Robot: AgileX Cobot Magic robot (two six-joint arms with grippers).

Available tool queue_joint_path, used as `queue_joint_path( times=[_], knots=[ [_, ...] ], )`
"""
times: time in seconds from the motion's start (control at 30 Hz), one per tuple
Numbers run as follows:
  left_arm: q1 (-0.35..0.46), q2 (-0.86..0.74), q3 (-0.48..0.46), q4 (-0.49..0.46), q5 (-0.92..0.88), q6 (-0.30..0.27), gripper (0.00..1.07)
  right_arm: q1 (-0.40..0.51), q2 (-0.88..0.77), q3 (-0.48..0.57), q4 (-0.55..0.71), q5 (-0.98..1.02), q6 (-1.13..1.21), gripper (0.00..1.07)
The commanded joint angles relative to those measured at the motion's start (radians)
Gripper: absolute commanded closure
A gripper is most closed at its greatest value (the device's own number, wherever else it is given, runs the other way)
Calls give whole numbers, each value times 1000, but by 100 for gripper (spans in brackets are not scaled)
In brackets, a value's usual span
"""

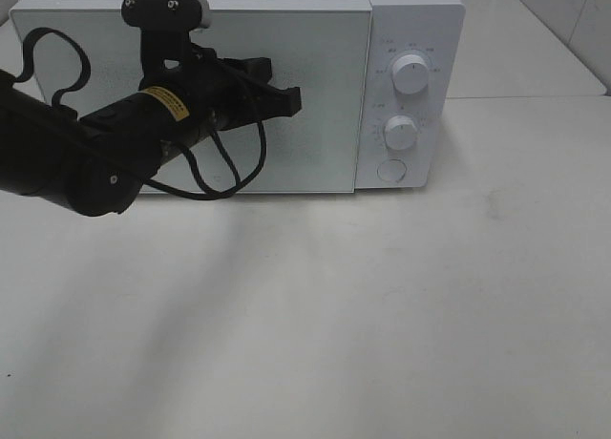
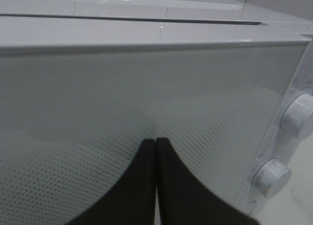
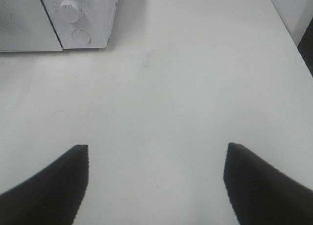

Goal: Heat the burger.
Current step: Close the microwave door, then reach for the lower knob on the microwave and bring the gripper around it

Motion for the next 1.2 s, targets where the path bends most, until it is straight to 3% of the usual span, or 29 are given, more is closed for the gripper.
queue_joint_path(
  times=[0.03,0.07,0.2,0.6,0.67,0.7,0.77,0.8,0.83,0.87,0.9,0.97,1.07,1.2],
  knots=[
    [15,39,-84,-123,36,34,107,-3,-26,-1,1,-7,-11,32],
    [15,52,-115,-137,65,60,107,-3,-26,-1,1,-7,-11,32],
    [7,47,-118,-114,76,51,107,-3,-26,-1,1,-7,-11,32],
    [-122,-104,45,-107,189,52,107,-3,-26,-1,1,-7,-11,32],
    [-148,-149,75,-110,282,51,93,-3,-26,-1,1,-7,-11,32],
    [-148,-149,75,-110,282,51,93,-3,-26,-1,1,-7,-11,32],
    [-166,-189,94,-110,413,51,53,-3,-26,-1,1,-7,-11,32],
    [-166,-189,94,-110,413,51,53,-3,-26,-1,1,-7,-11,32],
    [-171,-208,98,-117,504,47,15,-3,-26,-1,1,-7,-11,32],
    [-171,-215,98,-117,544,47,6,-3,-26,-1,1,-7,-11,32],
    [-171,-215,98,-117,544,47,6,-3,-26,-1,1,-7,-11,32],
    [-171,-249,99,-118,706,48,8,-3,-26,-1,1,-7,-11,32],
    [-171,-261,99,-114,756,48,9,-3,-26,-1,1,-7,-11,32],
    [-171,-338,98,-54,947,60,9,-3,-26,-1,1,-7,-11,32]
  ],
)
